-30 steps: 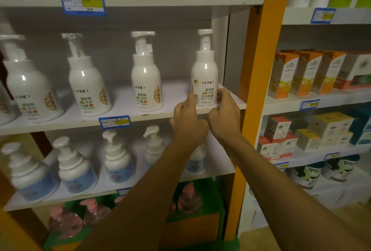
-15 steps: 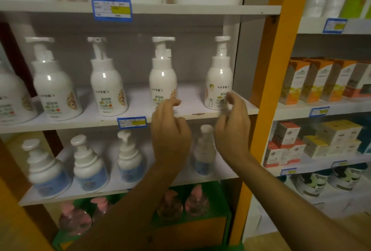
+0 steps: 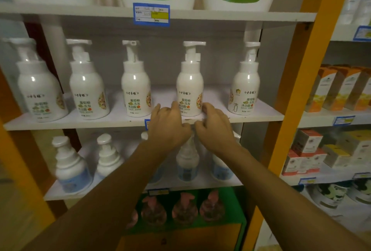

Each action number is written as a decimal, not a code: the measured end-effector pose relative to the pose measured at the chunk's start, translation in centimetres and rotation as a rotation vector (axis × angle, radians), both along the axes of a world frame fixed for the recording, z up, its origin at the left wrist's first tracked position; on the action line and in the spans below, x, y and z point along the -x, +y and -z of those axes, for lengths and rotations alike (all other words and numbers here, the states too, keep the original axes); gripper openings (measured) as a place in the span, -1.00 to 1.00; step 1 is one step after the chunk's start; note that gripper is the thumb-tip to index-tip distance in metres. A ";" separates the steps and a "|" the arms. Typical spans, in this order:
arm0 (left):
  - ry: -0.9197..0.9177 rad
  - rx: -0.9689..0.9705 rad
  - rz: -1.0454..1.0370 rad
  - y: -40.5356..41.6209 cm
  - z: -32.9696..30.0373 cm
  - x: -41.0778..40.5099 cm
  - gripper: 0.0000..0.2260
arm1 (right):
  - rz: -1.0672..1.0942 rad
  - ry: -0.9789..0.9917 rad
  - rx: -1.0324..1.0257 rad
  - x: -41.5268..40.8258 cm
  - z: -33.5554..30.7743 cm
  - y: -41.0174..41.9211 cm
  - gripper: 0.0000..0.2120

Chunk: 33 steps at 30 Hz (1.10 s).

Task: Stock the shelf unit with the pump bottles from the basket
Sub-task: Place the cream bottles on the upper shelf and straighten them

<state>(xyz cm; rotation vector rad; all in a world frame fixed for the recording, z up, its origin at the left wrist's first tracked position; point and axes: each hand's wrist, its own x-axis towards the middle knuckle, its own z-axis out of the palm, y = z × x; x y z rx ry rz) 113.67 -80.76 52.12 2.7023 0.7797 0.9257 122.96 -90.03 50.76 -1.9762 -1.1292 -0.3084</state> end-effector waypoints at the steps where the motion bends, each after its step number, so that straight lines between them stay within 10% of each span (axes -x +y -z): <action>1: -0.005 0.004 0.019 0.2 0.1 0.1 -0.63 | 0.010 -0.025 0.013 0.0 0.2 0.0 -0.57; 33: 0.151 -0.419 0.020 -1.2 -0.9 1.5 -0.56 | 0.285 -0.187 -0.240 0.3 3.4 2.9 -0.43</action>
